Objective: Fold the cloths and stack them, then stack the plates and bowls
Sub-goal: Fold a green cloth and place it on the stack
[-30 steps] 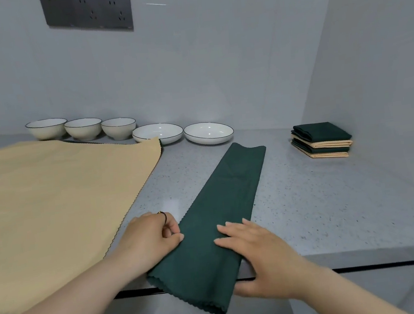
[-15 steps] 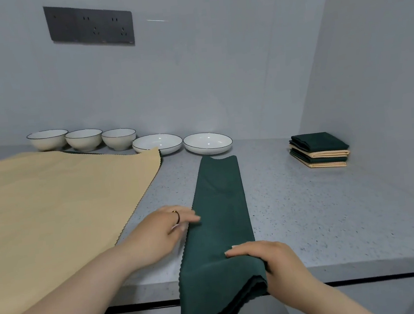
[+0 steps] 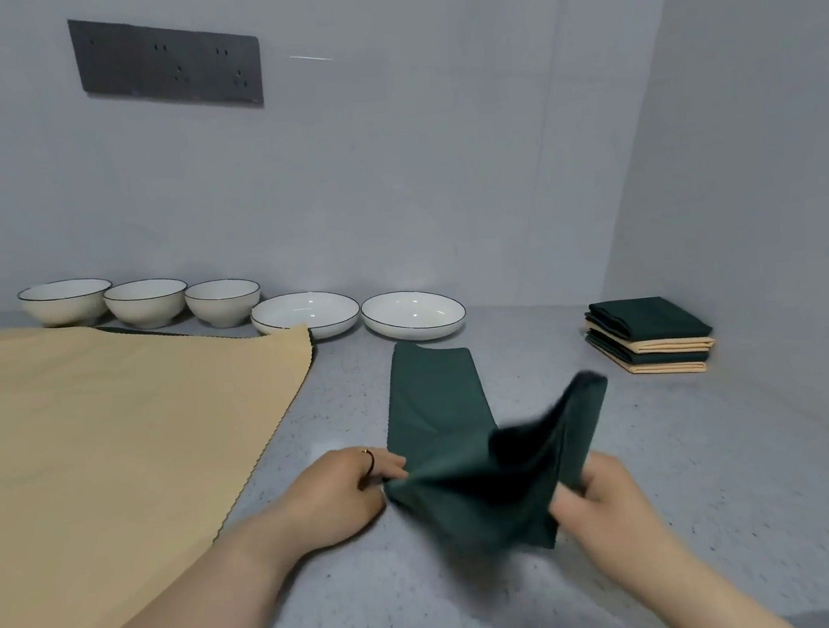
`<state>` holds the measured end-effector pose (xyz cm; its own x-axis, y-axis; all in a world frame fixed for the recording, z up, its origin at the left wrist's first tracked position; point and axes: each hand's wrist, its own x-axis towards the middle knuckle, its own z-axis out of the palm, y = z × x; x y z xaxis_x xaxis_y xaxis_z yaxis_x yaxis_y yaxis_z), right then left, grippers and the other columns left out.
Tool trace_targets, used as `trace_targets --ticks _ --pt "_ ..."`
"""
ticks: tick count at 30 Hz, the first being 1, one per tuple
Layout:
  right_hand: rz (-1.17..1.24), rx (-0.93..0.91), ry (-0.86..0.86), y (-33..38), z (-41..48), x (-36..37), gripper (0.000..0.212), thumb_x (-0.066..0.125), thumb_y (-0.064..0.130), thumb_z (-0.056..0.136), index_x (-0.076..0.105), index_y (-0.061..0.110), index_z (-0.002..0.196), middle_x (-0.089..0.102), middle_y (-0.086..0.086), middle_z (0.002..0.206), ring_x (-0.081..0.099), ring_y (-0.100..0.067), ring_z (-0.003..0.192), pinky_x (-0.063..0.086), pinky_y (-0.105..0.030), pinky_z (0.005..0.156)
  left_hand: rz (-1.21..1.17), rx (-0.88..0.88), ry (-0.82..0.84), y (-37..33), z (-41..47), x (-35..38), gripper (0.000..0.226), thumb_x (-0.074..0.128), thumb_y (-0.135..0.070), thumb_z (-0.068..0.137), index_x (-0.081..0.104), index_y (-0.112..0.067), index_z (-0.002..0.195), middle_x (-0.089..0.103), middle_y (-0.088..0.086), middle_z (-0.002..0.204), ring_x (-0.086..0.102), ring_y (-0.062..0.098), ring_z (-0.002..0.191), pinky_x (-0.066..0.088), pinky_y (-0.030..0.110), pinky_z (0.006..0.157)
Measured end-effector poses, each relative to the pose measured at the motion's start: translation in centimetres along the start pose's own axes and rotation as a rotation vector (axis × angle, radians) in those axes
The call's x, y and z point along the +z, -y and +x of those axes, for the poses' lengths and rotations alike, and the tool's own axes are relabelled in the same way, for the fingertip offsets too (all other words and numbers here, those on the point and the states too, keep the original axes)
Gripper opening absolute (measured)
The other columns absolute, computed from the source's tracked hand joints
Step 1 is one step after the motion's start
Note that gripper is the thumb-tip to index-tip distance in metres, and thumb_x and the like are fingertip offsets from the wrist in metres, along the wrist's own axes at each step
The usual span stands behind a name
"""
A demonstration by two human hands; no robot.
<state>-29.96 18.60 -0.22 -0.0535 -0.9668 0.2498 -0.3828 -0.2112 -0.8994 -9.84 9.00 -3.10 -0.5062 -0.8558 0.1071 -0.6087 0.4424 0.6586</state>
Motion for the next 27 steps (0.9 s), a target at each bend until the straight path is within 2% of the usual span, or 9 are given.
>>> trace_targets --ticks 2,5,7,9,11,15,20,23,27 --pt "0.048 0.022 -0.046 0.5 1.7 -0.4 0.036 0.053 0.003 0.089 0.058 0.021 0.058 0.060 0.014 0.045 0.056 0.008 0.045 0.040 -0.004 0.044 -0.075 -0.004 0.010 -0.1 -0.3 -0.2 0.042 0.043 0.008 0.083 0.056 -0.031 0.075 0.055 -0.045 0.063 0.052 -0.024 0.068 0.034 -0.006 0.062" --pt "0.084 0.049 -0.110 1.1 4.6 -0.9 0.024 0.052 0.010 0.091 0.059 0.021 0.071 0.064 0.010 0.073 0.061 0.001 0.064 0.049 -0.008 0.058 -0.139 0.027 -0.013 0.4 -0.2 0.2 0.041 0.054 -0.003 0.083 0.055 -0.043 0.078 0.047 -0.058 0.076 0.048 -0.031 0.081 0.034 -0.009 0.070" --pt "0.110 0.073 -0.135 1.4 6.4 -1.1 0.024 0.051 0.009 0.092 0.059 0.022 0.074 0.064 0.006 0.081 0.060 -0.006 0.073 0.052 -0.019 0.068 -0.156 0.006 -0.065 0.8 0.0 0.5 0.023 0.061 -0.013 0.084 0.060 -0.036 0.077 0.058 -0.044 0.083 0.054 -0.022 0.085 0.037 -0.005 0.074" --pt "0.069 0.091 -0.120 1.4 8.3 -1.1 0.022 0.049 0.008 0.093 0.059 0.019 0.077 0.063 0.006 0.080 0.059 -0.006 0.072 0.052 -0.016 0.059 -0.155 -0.030 -0.138 1.3 0.3 0.7 0.006 0.064 -0.021 0.084 0.064 -0.023 0.079 0.068 -0.016 0.088 0.061 -0.002 0.085 0.044 0.008 0.077" --pt "0.041 0.110 -0.091 1.3 10.0 -1.1 0.017 0.047 0.005 0.093 0.059 0.015 0.086 0.061 0.005 0.079 0.058 -0.007 0.070 0.050 -0.010 0.048 -0.196 -0.067 -0.201 1.4 0.5 0.6 0.008 0.065 -0.023 0.084 0.062 -0.018 0.078 0.066 -0.004 0.081 0.060 0.009 0.077 0.045 0.011 0.071" --pt "0.046 0.201 -0.006 1.1 13.2 -1.0 0.014 0.046 0.003 0.093 0.057 0.011 0.095 0.062 0.000 0.084 0.059 -0.011 0.071 0.053 -0.012 0.050 -0.286 -0.126 -0.289 1.5 1.0 0.7 0.023 0.063 -0.018 0.085 0.046 -0.025 0.072 0.056 -0.011 0.055 0.043 0.002 0.056 0.036 0.005 0.054" --pt "0.082 0.276 0.136 0.7 17.1 0.0 0.017 0.047 0.002 0.093 0.057 0.009 0.103 0.062 -0.007 0.098 0.061 -0.017 0.077 0.055 -0.021 0.063 -0.366 -0.160 -0.306 1.8 1.4 0.7 0.026 0.062 -0.015 0.085 0.042 -0.032 0.083 0.055 -0.021 0.045 0.052 0.000 0.065 0.036 0.010 0.063" --pt "0.161 0.318 0.210 -0.1 18.9 1.1 0.017 0.047 0.001 0.092 0.059 0.009 0.102 0.064 -0.004 0.094 0.061 -0.017 0.080 0.050 -0.025 0.074 -0.362 -0.175 -0.309 1.8 1.4 0.6 0.030 0.062 -0.015 0.086 0.041 -0.035 0.085 0.055 -0.020 0.045 0.054 0.000 0.068 0.036 0.007 0.065" --pt "0.260 0.408 0.249 -2.0 20.8 2.8 0.018 0.047 0.002 0.092 0.062 0.010 0.085 0.071 0.001 0.075 0.066 -0.012 0.064 0.051 -0.022 0.067 -0.318 -0.194 -0.319 1.7 1.5 0.4 0.030 0.059 -0.018 0.088 0.040 -0.042 0.086 0.056 -0.013 0.055 0.055 -0.002 0.074 0.036 0.000 0.065"
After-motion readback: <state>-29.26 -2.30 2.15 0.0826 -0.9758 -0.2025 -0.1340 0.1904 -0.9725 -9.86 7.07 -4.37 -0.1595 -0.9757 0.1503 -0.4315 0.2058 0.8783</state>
